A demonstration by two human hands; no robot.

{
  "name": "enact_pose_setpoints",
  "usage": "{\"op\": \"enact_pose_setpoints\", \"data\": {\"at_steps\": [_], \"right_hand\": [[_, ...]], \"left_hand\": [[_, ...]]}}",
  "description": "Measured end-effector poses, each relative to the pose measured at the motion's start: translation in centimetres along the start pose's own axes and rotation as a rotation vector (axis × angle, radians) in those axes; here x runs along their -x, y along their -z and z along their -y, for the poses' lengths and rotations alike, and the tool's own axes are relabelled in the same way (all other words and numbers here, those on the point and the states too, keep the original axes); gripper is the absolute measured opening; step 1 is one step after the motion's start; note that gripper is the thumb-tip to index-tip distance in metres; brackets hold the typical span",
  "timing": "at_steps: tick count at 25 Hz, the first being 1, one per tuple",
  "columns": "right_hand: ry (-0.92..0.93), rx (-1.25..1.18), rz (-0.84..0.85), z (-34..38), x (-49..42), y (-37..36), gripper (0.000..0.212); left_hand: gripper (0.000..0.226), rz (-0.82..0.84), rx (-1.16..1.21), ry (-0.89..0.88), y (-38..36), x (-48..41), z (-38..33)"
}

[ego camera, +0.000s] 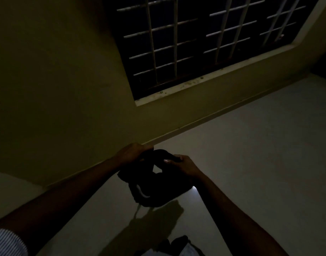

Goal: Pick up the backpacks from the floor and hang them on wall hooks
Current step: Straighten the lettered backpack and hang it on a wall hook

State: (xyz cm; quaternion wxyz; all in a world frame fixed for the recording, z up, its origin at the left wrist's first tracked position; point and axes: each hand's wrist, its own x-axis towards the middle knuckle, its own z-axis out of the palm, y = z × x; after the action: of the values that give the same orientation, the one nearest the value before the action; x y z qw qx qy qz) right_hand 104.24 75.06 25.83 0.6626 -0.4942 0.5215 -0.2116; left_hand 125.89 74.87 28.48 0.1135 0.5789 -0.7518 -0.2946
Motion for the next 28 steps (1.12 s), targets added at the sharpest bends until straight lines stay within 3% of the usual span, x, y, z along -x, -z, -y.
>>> {"op": "enact_pose_setpoints", "data": {"at_steps": [4, 7, 10, 13, 17, 21, 24, 26, 28], "right_hand": [[0.100, 0.153, -0.185, 0.6, -1.4, -0.9, 0.035], [0.344, 0.219, -0.267, 2.3, -0.9, -3.5, 0.041], [0.452, 0.319, -0.303, 3.5, -1.5, -7.0, 0.048], [0.424, 0.311, -0.346, 5.4, -3.4, -9.6, 0.033], [0.521, 0.313, -0.294, 9.1, -5.5, -11.6, 0.016], [0.507, 0.164, -0.096, 10.5, -6.7, -13.3, 0.006], [0.421, -0.018, 0.048, 10.2, -8.0, -13.3, 0.013], [0.353, 0.014, 0.123, 10.4, -8.4, -13.0, 0.017], [0.333, 0.126, 0.208, 11.2, -7.9, -12.8, 0.006]], "left_hand": [[0.013, -0.242, -0.347, -0.158, 0.8, 0.4, 1.3], [0.009, -0.344, -0.480, -0.106, 2.6, 0.5, 1.6], [0.020, -0.420, -0.467, -0.054, 4.7, 0.9, 1.8], [0.024, -0.465, -0.402, -0.075, 6.9, 1.6, 3.0], [0.053, -0.567, -0.221, 0.179, 9.9, 1.7, 6.0], [0.045, -0.340, -0.097, 0.065, 9.3, 2.4, 8.9], [0.037, -0.148, 0.055, 0.194, 9.6, 3.6, 10.7], [0.028, -0.115, 0.112, 0.269, 10.7, 4.0, 11.1], [0.026, -0.132, 0.096, 0.238, 12.0, 4.0, 10.1]]}}
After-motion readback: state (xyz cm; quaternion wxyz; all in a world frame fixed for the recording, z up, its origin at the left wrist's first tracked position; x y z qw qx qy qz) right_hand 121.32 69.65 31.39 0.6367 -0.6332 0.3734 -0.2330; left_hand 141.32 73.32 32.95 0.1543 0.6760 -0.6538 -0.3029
